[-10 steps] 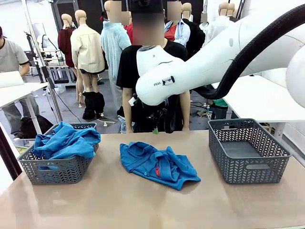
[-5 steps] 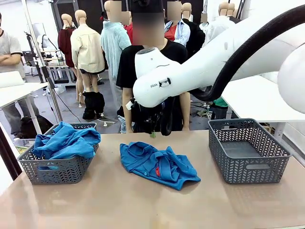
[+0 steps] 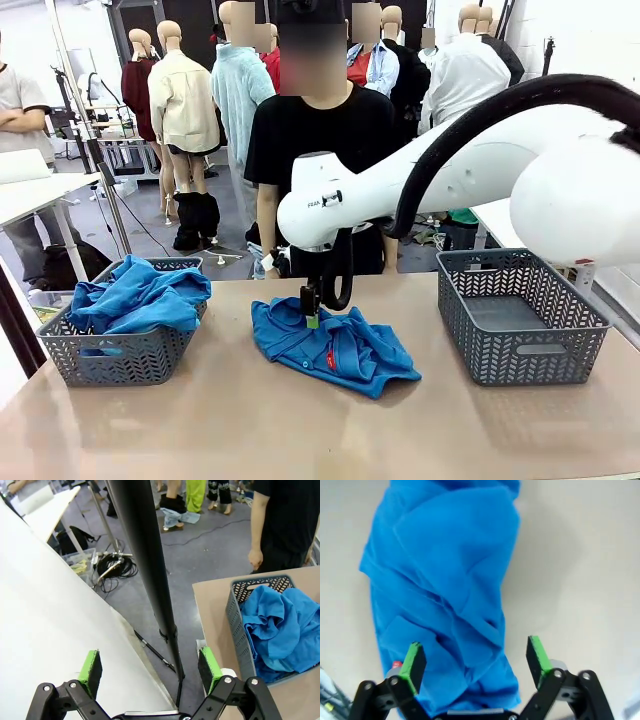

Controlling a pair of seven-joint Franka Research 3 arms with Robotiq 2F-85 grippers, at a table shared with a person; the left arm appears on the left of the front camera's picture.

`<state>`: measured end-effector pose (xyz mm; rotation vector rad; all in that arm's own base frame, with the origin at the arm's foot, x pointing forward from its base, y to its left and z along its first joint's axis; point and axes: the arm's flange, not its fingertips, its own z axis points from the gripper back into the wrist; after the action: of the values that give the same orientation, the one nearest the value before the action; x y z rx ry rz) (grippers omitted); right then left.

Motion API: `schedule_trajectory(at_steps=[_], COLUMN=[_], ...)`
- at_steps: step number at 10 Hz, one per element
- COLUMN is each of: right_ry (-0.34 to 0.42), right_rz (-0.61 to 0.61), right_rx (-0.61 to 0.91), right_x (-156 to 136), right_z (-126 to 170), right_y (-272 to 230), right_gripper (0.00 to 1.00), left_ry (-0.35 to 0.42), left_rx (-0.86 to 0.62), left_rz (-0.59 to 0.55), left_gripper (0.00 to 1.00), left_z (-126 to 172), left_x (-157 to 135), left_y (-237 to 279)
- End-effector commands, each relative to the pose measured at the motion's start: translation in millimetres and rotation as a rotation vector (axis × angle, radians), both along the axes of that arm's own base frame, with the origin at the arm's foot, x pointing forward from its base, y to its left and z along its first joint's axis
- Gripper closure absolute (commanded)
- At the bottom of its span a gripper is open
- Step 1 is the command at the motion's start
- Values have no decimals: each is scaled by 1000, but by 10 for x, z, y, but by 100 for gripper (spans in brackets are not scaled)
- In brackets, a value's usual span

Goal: Sort the tops and bottoms.
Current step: Lift clothes from the center of the table with your right hand.

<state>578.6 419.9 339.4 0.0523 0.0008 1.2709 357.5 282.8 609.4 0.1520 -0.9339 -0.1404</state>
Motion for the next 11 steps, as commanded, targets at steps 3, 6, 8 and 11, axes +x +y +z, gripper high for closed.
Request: schedule_trajectory(at_steps=[3,6,8,11], right_ry=[75,41,26,4], right_rz=[-55,-56,-31,-16], right_rx=[-14,-37,-45,-66], right_x=[144,48,16,-49], right_z=[-195,-189,-145,-62], right_y=[29,47,79,104], right_gripper=[0,32,68,100], left_ry=[0,0,0,0], left_rx=[0,0,0,0], left_rz=[12,12,12,12], left_gripper=[0,0,0,0], left_z=[23,23,23,23], left_x=[18,18,18,18], left_y=[12,12,12,12])
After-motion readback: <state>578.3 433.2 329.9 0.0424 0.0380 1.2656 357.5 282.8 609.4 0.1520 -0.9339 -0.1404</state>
